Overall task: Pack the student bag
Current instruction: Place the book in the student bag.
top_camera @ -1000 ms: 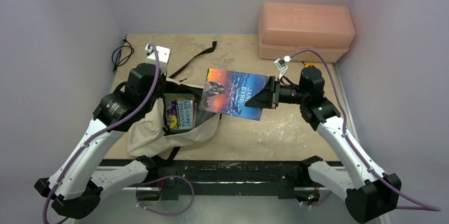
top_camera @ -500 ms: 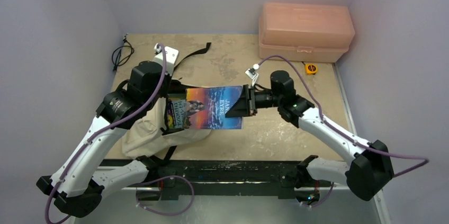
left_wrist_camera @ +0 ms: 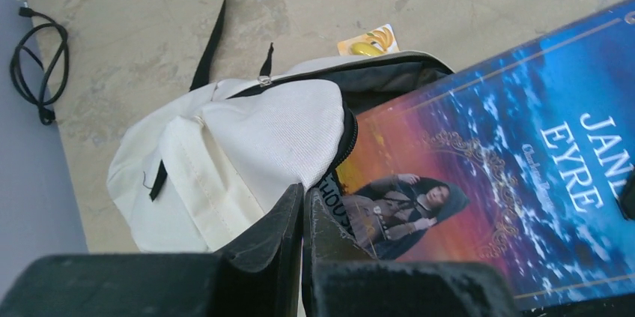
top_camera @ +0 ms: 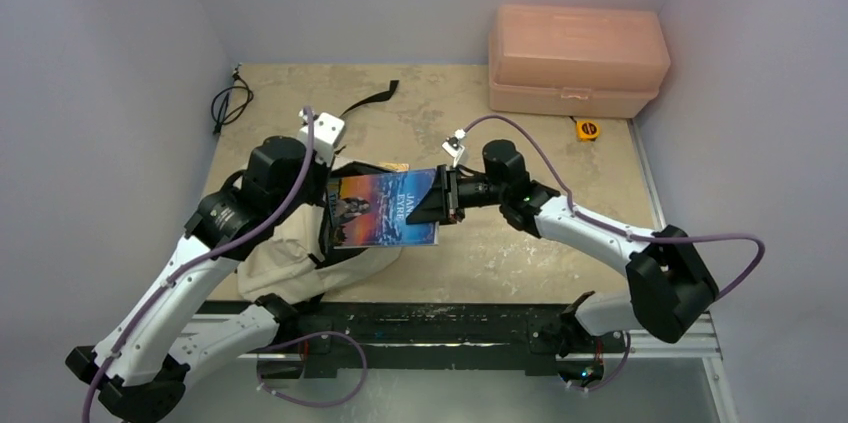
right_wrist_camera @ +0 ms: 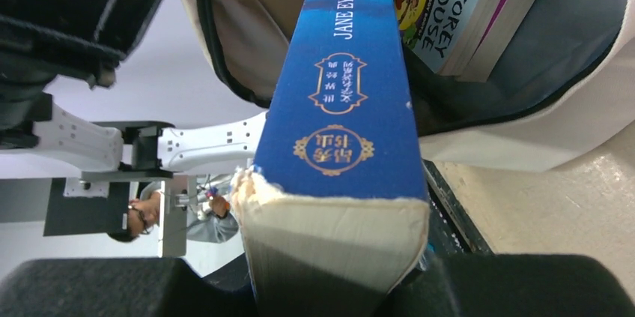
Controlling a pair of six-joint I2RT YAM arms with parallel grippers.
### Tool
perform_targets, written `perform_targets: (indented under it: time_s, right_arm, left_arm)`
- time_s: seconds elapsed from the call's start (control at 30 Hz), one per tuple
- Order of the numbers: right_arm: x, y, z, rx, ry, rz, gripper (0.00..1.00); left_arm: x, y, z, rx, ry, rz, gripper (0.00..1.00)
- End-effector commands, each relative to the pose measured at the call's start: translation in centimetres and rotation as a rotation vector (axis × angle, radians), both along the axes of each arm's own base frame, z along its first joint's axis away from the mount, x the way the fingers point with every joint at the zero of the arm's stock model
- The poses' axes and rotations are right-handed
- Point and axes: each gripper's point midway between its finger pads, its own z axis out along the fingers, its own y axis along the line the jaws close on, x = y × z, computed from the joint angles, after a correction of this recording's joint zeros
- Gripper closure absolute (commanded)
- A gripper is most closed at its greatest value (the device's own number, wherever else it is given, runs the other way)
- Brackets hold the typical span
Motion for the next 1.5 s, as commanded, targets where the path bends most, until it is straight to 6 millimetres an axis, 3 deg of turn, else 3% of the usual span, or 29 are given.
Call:
perform_targets:
  time_s: [0.0,0.13,0.23,0.37,0.63,0.8,0.9,1.03,1.13,1.23,1.33,1.37,1.4,1.47]
  right_arm:
    - [0.3,1.0,5.2,0.206,-0.132,0.039,1.0]
    - [0.6,2.2,4.5,0.238,-0.07,0.054,1.0]
    - [1.0,3.8,2.4,0.195,-0.047,0.077,1.0]
    - [3.0,5.3,-0.5,0.127,-0.062,0.043,1.0]
    - [6.1,7.2,-0.8,0.046,-0.183,0.032,1.0]
    - [7.8,5.7,-1.0,-0.017,-0.224,-0.007,1.0]
    - [5.7,7.7,-0.1,0.025,-0.219,0.042,1.0]
    - [2.5,12.5,1.5,0.149,-0.167,0.01,1.0]
    - [3.0,15.4,2.3,0.248,-0.203,-0.142,1.0]
    - [3.7,15.8,0.1,0.236,-0.194,-0.199,0.76]
    - [4.0,14.3,-2.0,0.151,-0.148,-0.206,0.73]
    - [3.8,13.9,-2.7,0.114,-0.2,-0.17,0.42]
    - [3.6,13.5,-2.9,0.079,-0.225,-0.149,0.28]
    - [3.2,12.6,-3.7,-0.001,-0.251,-0.125,0.19]
  left_arm:
    - [-0.9,-1.8,1.5,-0.151,-0.104,-0.095,1.0]
    - [-1.6,-3.1,1.2,-0.216,-0.112,-0.163,1.0]
    - [-1.8,-3.6,1.0,-0.23,-0.099,-0.181,1.0]
    - [-2.5,-3.8,1.1,-0.232,-0.071,-0.212,1.0]
    - [-4.2,-3.3,1.2,-0.199,0.017,-0.232,1.0]
    - [-4.4,-2.4,1.8,-0.194,0.0,-0.193,1.0]
    - [-4.3,-2.3,2.1,-0.218,-0.012,-0.173,1.0]
    - [-3.7,-3.1,2.3,-0.287,-0.013,-0.147,1.0]
    - [-3.4,-3.3,2.0,-0.325,-0.005,-0.117,1.0]
    - [-3.3,-3.0,1.8,-0.334,0.0,-0.083,1.0]
    - [-3.7,-2.5,1.5,-0.336,0.001,-0.07,1.0]
    - [-3.8,-2.4,1.5,-0.339,-0.005,-0.068,1.0]
    - [-3.9,-2.3,1.4,-0.343,-0.008,-0.067,1.0]
    - [-4.1,-2.3,1.2,-0.351,-0.009,-0.07,1.0]
